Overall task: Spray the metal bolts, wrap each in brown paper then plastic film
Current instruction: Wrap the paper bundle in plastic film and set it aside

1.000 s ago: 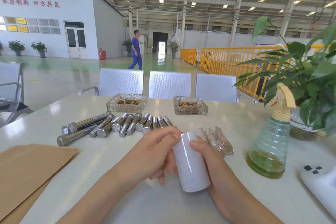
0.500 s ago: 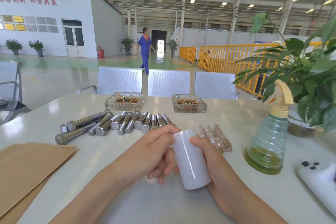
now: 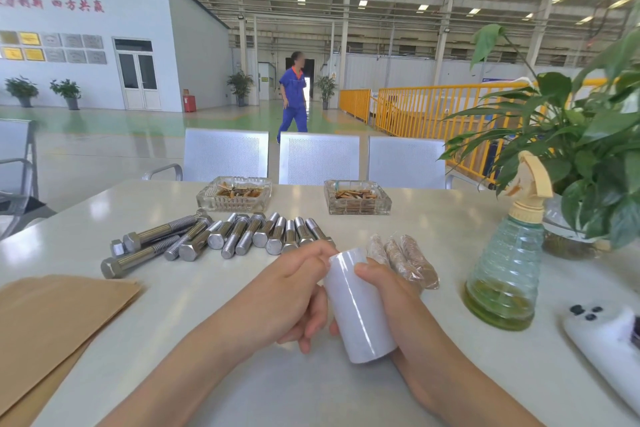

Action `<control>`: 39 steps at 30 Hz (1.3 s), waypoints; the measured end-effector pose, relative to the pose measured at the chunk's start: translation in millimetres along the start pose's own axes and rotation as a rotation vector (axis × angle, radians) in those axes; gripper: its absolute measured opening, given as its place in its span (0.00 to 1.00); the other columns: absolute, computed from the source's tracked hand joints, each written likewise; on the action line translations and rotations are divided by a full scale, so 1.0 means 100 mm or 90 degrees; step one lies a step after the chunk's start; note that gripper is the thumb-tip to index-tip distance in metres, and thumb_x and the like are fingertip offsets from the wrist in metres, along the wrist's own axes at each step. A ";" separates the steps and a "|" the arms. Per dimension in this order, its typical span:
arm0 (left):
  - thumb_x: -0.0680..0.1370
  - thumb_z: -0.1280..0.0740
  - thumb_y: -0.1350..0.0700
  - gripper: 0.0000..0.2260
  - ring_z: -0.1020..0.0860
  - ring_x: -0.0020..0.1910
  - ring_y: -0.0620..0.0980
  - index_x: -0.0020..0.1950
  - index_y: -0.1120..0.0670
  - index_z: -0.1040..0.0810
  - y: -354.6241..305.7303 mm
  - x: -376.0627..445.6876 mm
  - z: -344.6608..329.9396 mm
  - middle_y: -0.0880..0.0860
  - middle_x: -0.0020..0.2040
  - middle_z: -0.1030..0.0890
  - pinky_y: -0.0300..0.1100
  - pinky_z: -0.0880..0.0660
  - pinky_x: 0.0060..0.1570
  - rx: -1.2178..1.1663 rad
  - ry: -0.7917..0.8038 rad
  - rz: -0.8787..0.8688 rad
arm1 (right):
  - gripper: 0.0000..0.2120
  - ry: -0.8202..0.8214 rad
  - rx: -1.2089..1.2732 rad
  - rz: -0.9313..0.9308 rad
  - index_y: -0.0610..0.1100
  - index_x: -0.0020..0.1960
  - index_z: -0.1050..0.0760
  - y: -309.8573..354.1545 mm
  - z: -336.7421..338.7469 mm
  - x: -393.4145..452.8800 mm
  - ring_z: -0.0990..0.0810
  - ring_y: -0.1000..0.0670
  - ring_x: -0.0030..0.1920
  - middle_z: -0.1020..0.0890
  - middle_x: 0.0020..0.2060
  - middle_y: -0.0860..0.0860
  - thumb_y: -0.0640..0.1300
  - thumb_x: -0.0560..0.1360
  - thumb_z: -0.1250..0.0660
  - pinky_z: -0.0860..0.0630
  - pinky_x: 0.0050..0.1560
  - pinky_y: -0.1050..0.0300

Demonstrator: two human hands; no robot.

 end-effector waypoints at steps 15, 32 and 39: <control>0.86 0.52 0.54 0.14 0.34 0.17 0.49 0.47 0.53 0.30 0.05 0.03 -0.02 0.56 0.23 0.28 0.35 0.39 0.21 0.022 -0.006 -0.004 | 0.16 -0.013 -0.005 0.006 0.54 0.51 0.16 -0.01 -0.03 0.05 0.13 0.40 0.39 0.13 0.45 0.41 0.59 0.68 0.33 0.20 0.37 0.53; 0.73 0.46 0.35 0.22 0.28 0.18 0.48 0.52 0.52 0.28 0.23 0.16 0.04 0.50 0.24 0.25 0.34 0.34 0.21 0.009 -0.011 -0.012 | 0.15 0.004 -0.012 -0.005 0.52 0.49 0.16 0.01 -0.03 0.00 0.13 0.42 0.39 0.14 0.42 0.40 0.59 0.70 0.35 0.20 0.36 0.56; 0.72 0.46 0.36 0.17 0.28 0.18 0.46 0.47 0.46 0.26 0.19 0.12 0.03 0.48 0.24 0.24 0.33 0.33 0.20 0.006 0.005 -0.034 | 0.11 -0.006 -0.018 -0.010 0.52 0.48 0.16 0.02 -0.03 -0.04 0.14 0.44 0.38 0.14 0.42 0.42 0.55 0.78 0.35 0.21 0.34 0.57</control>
Point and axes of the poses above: each hand's wrist, its own x-axis towards the middle knuckle, its own z-axis out of the back of the hand, y = z × x, the point moved 2 cm from there along x, towards the middle knuckle
